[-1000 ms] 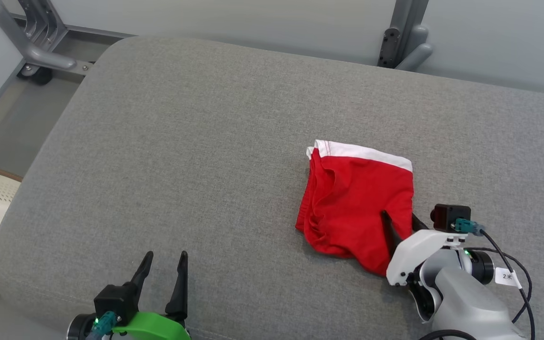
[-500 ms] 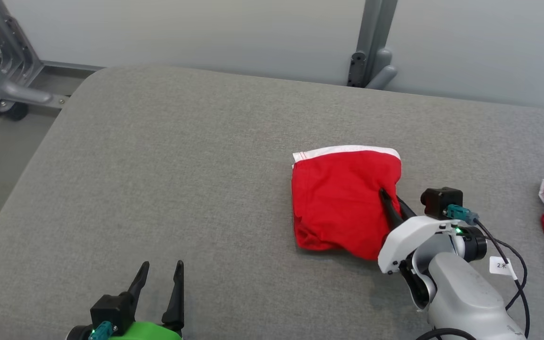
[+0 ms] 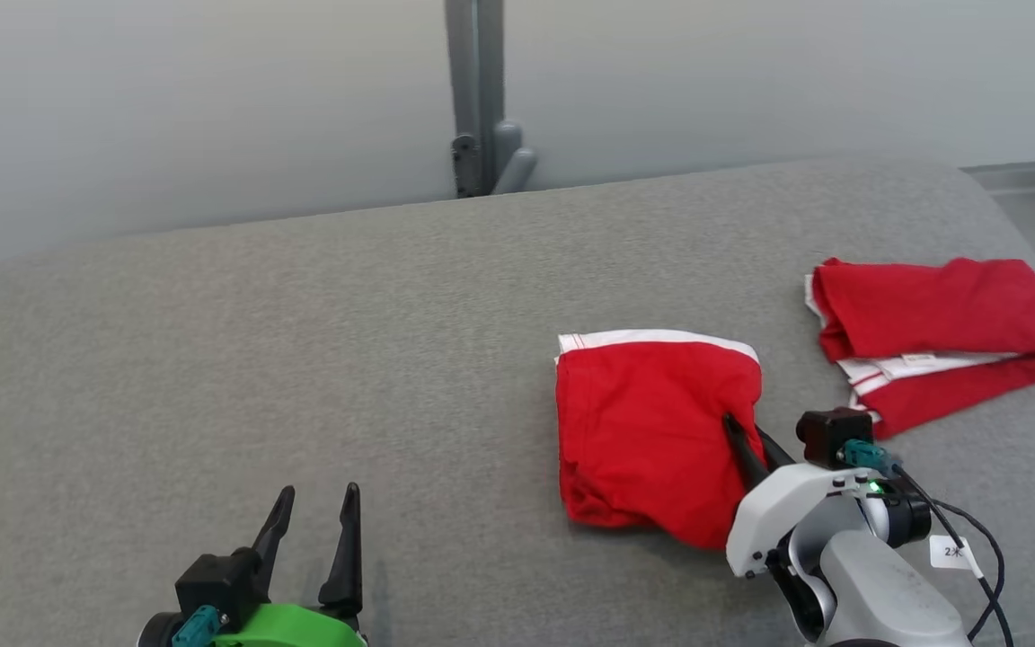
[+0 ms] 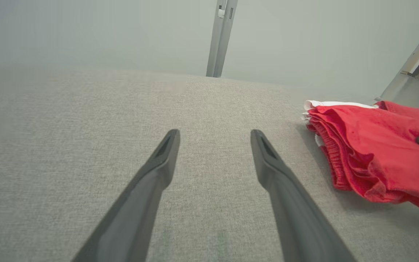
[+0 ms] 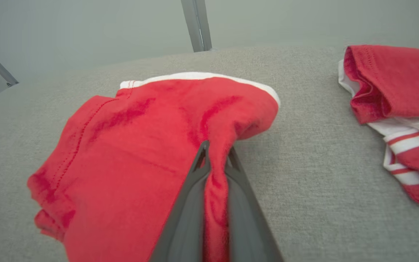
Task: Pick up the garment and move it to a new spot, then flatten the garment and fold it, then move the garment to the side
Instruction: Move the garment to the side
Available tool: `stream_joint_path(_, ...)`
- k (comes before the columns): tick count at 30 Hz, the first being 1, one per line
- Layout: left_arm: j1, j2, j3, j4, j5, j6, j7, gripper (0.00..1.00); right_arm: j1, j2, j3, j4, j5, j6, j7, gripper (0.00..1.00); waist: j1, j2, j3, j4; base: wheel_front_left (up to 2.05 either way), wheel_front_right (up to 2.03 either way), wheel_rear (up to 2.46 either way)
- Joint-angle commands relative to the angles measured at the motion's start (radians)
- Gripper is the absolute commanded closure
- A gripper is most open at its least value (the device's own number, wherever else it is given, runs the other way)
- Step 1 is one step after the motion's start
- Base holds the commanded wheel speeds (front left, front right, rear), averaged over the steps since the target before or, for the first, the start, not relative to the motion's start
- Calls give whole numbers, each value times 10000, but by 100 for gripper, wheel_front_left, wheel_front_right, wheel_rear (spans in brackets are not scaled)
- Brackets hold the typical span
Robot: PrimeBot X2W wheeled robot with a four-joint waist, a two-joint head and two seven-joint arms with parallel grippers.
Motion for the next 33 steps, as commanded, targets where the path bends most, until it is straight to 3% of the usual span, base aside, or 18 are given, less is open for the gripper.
stream_joint_path(1,-157,31,2,-74,-39,66,7,0,180,-87,82,50,-22,-3,2,100,-1,0,-144,-2302,0,0,0)
stream_joint_path(7,-411,36,-115,-55,-37,55,7,0,257,-163,549,270,141,-3,2,100,-1,0,158,-3555,0,0,0)
stream_joint_path(12,-579,37,-230,16,79,-3,7,0,59,-249,842,574,270,-3,2,100,-1,0,408,-3804,0,0,0)
stream_joint_path(23,-502,44,-158,267,310,-136,7,0,-1009,-509,1730,412,264,-3,2,100,-1,0,659,-2802,0,0,0)
stream_joint_path(28,-595,41,14,143,318,-157,7,0,-2138,-982,2351,531,333,-3,23,100,-1,0,950,-2164,0,0,0)
stream_joint_path(33,-892,38,7,27,720,-237,7,0,-3391,-1752,2461,1533,148,-5,103,100,-1,0,1430,-1524,0,0,0)
